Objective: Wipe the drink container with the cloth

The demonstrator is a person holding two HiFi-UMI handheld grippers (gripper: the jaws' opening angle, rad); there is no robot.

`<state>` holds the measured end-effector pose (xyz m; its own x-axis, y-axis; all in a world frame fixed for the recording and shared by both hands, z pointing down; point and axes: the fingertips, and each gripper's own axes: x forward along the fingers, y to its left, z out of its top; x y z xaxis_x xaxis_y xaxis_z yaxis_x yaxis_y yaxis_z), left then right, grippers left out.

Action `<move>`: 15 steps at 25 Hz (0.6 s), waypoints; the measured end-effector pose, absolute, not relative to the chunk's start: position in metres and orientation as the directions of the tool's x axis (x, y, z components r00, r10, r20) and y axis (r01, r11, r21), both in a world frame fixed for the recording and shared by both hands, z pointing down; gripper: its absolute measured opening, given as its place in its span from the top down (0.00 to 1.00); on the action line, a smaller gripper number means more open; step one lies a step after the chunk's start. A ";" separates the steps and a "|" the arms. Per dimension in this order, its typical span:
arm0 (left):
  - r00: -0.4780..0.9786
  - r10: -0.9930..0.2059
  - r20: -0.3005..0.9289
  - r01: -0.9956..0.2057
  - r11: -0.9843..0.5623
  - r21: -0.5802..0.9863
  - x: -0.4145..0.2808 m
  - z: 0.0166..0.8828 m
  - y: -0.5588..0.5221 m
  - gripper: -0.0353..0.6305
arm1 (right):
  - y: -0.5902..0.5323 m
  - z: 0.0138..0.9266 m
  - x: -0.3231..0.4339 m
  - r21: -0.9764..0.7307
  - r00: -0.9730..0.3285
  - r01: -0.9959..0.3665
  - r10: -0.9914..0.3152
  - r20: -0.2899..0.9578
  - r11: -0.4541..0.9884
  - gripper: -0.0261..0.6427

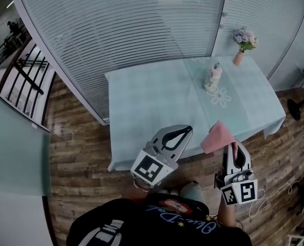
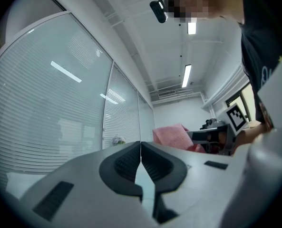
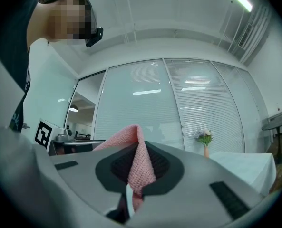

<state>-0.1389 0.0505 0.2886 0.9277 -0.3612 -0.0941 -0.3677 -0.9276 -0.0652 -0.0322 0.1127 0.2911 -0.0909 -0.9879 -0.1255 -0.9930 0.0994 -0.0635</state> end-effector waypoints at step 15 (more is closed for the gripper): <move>0.838 -0.538 -0.093 -0.545 -0.835 -0.079 -0.105 0.289 -0.017 0.94 | 0.027 0.296 0.027 -0.098 -0.240 -0.960 -0.953 -0.184 0.261 0.94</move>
<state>-0.1048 -0.0175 0.2885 0.8380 -0.5377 -0.0928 -0.5446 -0.8350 -0.0787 0.0273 0.0271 0.2960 -0.2403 -0.9531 -0.1842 -0.9604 0.2611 -0.0978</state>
